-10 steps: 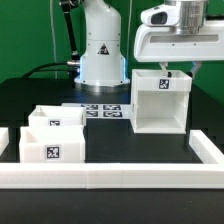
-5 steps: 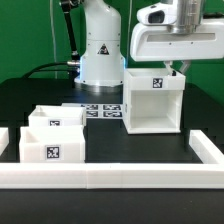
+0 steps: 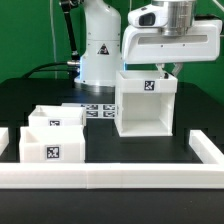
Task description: Assemble drawer
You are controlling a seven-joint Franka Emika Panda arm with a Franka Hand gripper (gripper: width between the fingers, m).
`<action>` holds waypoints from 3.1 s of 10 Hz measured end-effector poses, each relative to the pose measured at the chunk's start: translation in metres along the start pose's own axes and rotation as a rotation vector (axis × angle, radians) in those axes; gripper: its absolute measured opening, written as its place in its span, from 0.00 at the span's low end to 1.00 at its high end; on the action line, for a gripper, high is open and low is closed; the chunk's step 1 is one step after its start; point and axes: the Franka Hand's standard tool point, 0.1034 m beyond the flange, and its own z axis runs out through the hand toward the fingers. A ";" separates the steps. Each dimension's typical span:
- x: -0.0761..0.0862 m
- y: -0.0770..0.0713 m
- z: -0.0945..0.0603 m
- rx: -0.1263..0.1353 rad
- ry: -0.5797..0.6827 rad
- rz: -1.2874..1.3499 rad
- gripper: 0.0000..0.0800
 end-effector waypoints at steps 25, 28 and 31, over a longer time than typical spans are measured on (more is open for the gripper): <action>0.165 0.032 -0.024 0.161 0.136 0.807 0.05; 0.164 0.027 -0.024 0.185 0.118 0.951 0.05; 0.163 0.025 -0.022 0.224 0.078 1.188 0.05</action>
Offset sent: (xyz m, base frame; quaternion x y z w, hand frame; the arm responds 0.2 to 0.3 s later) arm 0.0442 -0.0018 -0.0022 0.0059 -0.0065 -0.0015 1.0000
